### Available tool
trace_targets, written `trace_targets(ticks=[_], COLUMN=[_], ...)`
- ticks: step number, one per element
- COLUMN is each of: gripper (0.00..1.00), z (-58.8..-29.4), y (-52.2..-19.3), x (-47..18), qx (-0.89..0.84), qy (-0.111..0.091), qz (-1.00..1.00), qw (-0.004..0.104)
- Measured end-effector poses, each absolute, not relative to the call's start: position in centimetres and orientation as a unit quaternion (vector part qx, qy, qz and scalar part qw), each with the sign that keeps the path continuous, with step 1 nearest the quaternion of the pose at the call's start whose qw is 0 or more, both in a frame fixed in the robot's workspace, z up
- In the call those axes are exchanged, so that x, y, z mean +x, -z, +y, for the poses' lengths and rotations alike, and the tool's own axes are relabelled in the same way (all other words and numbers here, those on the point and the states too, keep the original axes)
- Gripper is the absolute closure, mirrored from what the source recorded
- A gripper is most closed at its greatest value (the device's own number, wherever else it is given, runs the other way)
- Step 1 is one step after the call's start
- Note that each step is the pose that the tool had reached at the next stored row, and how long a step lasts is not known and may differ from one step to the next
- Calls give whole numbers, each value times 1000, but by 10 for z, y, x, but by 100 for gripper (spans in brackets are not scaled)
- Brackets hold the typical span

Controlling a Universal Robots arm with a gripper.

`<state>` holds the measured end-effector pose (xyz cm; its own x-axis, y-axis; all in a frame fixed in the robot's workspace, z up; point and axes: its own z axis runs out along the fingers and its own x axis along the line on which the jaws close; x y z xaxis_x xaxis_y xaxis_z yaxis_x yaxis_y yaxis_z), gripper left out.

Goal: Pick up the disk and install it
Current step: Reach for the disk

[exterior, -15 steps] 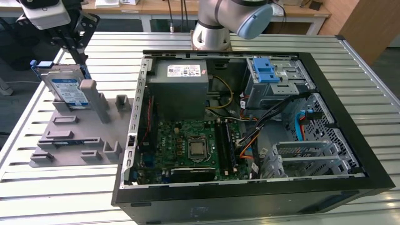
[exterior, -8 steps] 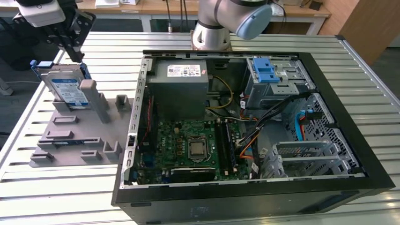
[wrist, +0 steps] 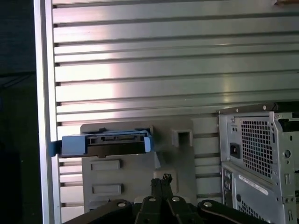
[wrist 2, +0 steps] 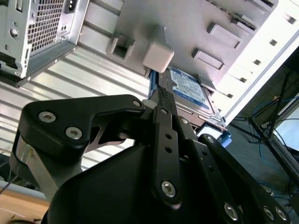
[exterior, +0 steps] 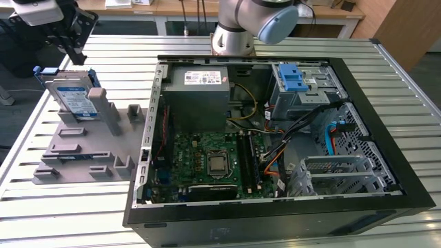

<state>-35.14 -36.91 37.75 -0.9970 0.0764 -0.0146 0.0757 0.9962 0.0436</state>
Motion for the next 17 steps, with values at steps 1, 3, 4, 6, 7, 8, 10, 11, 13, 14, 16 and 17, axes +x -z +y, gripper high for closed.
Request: trace_targets(ticks=[1,3,4,6,7,8,10,11,13,14,16,17], gripper=[89,89,89,89,89,89,89,89,89,89,89,89], z=[-367,-362,-361,-358,-357,-357,-357,-357,-357,-357,-357,-357], y=[-376,-374,-373,-372,-372,-372,-372,-372,-372,-372,-372,-372], x=[-355,-362,-365,-371,-374,-375,-376,-376,-376,-376,-378,-379], qx=[38,38,38,38,38,38,38,38,38,38,38,38], qy=[-21,-21,-22,-22,-22,-22,-22,-22,-21,-21,-21,-21], qz=[999,999,999,999,999,999,999,999,999,999,999,999], qw=[8,8,8,8,8,8,8,8,8,8,8,8])
